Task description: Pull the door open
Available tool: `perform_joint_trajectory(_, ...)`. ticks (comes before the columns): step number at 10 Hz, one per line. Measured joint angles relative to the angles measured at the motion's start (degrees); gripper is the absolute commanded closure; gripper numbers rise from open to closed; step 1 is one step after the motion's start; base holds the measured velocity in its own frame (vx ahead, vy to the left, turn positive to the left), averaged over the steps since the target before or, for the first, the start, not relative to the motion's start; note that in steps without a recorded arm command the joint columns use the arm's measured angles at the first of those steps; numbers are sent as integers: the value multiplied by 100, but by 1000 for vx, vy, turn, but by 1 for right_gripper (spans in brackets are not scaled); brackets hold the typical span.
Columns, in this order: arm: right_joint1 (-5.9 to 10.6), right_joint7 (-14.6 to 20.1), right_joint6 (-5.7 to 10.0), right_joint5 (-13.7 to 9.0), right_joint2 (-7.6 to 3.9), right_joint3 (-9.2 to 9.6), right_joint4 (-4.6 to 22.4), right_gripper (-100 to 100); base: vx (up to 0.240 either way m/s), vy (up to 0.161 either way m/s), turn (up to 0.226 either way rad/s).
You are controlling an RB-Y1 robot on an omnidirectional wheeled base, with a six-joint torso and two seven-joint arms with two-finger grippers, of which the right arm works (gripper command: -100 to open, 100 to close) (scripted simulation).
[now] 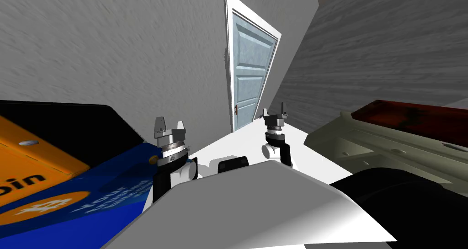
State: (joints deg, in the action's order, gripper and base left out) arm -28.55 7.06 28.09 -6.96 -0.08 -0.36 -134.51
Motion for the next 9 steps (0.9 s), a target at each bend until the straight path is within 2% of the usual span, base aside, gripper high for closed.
perform_joint_trajectory(2,49,132,43,-122,-45,19,191,-100,57,-68,226)
perform_joint_trajectory(4,91,321,153,-285,-118,20,450,-100,74,-60,191)
perform_joint_trajectory(9,226,718,325,-628,-211,97,1037,-100,57,-64,189)
